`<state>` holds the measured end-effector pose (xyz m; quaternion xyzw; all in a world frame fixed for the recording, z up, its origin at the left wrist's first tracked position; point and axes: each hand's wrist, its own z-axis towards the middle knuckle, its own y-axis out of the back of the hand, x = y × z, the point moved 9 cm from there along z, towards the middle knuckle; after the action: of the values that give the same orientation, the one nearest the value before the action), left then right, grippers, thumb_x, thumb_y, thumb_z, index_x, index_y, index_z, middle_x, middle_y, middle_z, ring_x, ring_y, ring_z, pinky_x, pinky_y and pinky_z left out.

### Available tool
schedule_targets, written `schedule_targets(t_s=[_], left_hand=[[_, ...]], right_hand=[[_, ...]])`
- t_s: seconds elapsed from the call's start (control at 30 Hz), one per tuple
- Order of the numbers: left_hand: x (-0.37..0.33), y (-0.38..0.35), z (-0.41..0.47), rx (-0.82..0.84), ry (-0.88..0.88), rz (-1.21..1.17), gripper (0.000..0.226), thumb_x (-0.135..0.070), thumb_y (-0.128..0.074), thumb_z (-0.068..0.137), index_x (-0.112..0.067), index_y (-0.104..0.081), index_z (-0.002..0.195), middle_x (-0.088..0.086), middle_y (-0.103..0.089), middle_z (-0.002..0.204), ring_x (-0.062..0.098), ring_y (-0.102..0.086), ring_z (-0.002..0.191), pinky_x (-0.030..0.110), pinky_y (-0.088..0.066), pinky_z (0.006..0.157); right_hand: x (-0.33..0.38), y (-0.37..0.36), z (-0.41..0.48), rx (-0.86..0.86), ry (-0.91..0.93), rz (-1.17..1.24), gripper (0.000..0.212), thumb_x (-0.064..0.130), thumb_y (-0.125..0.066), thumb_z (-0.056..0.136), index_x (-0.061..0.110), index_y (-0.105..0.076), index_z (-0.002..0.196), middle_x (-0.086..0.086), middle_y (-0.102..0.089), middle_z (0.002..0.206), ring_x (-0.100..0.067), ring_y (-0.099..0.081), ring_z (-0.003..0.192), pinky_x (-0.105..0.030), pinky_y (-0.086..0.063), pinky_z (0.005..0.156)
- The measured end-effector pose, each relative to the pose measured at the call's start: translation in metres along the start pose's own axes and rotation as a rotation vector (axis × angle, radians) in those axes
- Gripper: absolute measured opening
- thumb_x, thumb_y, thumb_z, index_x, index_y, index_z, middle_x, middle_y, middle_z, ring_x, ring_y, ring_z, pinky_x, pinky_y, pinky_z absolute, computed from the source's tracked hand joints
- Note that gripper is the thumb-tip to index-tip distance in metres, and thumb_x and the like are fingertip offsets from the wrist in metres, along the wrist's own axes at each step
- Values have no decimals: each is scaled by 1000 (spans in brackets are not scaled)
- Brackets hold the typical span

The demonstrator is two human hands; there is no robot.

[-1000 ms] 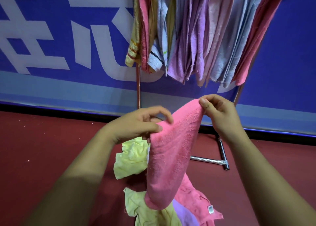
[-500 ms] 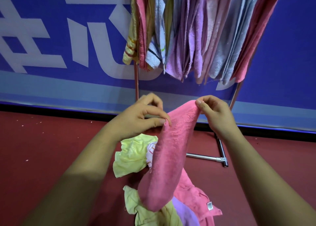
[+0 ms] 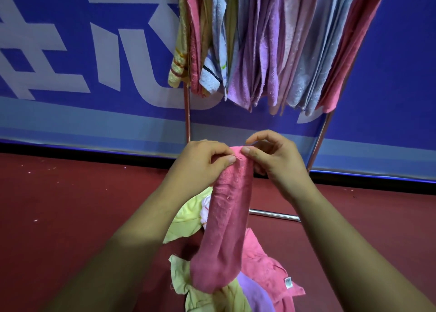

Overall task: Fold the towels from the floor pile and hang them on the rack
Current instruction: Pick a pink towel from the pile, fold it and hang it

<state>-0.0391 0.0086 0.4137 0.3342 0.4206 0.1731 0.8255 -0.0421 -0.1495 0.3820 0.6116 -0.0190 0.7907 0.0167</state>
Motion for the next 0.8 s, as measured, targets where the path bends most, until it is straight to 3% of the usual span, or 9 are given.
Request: schedule_targets(t_s=[0.1,0.2,0.3,0.4,0.53,0.67,0.73,0.8], left_hand=[[4,5,-1,-72,79,-74,5,-25,-74,87,-26,-77,91,-17,-68,75,1,-63,79,18,-47,73],[10,10,-1,-124,145,-157,4,-25,-76,85,-22,-75,87,-8,-70,71,1,-62,68,15,-47,63],[12,12,-1,-143,168,-171,3,-24,-76,85,-22,-75,86,-9,-68,69,-2,-58,61,14,-46,58],[17,12,-1,-144,196,-189,3,-26,-76,85,-23,-75,87,-10,-67,69,-4,-57,58,21,-52,58],[16,9,1,-88,114,-53,5,-35,-75,84,-30,-74,86,-11,-60,84,2,-53,85,23,-46,77],[32,6,0,138,105,117,25,-56,-73,76,-31,-75,78,-9,-43,109,8,-36,113,20,-30,100],[38,7,-3,236,143,24,17,-50,-75,79,-33,-73,81,-11,-49,117,6,-46,119,25,-38,105],[33,10,-2,227,128,-117,9,-36,-77,85,-27,-74,85,-9,-65,110,9,-63,106,31,-52,96]], right_hand=[[0,-8,-1,11,0,-2,1,1,-70,90,1,-69,89,-10,-58,58,-18,-49,49,-27,-43,49],[0,-12,-3,28,-15,70,7,3,-65,94,-1,-71,93,-16,-63,63,-21,-59,55,-32,-57,61],[5,-15,-6,80,10,61,11,11,-71,89,3,-73,95,-15,-70,73,-23,-65,65,-35,-59,70],[3,-17,-6,116,13,-50,10,6,-74,86,7,-73,96,-11,-72,74,-20,-65,66,-35,-59,71],[3,-13,-4,101,52,-121,5,1,-68,92,5,-70,91,-9,-68,66,-19,-63,61,-33,-57,66],[7,-5,-3,92,90,-180,4,2,-67,93,4,-68,89,-10,-69,67,-21,-62,63,-38,-55,67],[6,-2,-3,90,87,-193,6,2,-66,94,4,-67,88,-9,-69,68,-21,-63,64,-39,-54,68],[6,-1,-2,92,83,-206,6,2,-65,95,3,-65,89,-7,-69,68,-20,-63,65,-38,-54,69]])
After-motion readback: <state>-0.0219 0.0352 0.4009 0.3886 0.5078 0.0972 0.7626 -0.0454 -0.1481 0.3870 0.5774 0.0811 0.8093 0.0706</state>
